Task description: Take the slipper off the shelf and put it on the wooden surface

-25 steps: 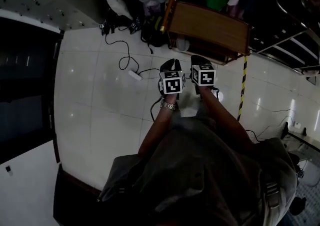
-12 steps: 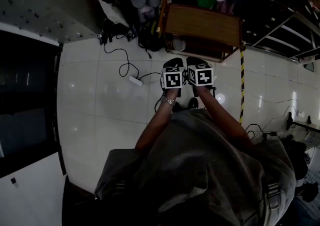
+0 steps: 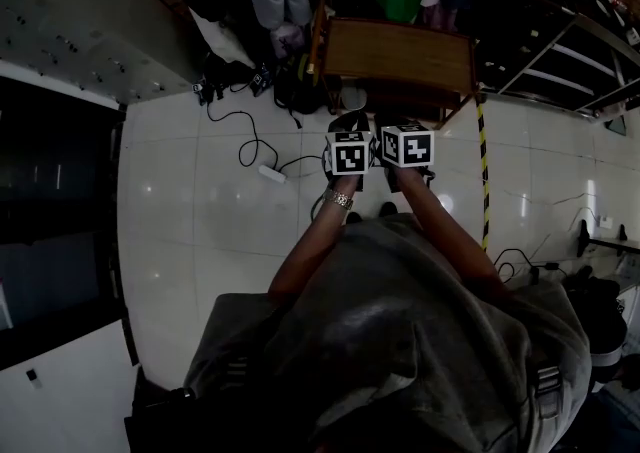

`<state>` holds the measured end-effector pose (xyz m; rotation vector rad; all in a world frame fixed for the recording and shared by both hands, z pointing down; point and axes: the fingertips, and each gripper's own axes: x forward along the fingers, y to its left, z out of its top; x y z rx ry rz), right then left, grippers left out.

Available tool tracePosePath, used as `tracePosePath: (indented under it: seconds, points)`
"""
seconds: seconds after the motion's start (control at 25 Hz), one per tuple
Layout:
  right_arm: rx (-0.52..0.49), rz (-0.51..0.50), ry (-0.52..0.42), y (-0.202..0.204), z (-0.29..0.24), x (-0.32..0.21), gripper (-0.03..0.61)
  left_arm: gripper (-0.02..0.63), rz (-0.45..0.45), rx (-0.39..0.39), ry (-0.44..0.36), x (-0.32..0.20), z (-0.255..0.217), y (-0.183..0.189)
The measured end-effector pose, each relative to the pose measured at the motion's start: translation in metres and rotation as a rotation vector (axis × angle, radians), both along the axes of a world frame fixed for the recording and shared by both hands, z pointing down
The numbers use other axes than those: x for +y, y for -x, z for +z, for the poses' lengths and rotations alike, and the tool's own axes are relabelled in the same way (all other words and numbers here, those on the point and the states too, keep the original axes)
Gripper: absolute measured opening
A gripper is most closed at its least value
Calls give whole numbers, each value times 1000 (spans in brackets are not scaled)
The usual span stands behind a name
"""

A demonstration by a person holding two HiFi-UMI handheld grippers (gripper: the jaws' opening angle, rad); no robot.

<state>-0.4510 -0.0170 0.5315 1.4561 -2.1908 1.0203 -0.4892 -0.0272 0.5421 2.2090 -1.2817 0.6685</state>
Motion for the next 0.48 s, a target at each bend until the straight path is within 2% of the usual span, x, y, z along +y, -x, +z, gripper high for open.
tracePosePath:
  seconds: [0.12, 0.48]
  points:
    - [37, -16, -24, 0, -6, -2, 0, 18, -2, 10, -2, -3, -4, -1]
    - [21, -26, -17, -15, -6, 6, 3, 18, 28, 17, 9, 7, -2, -23]
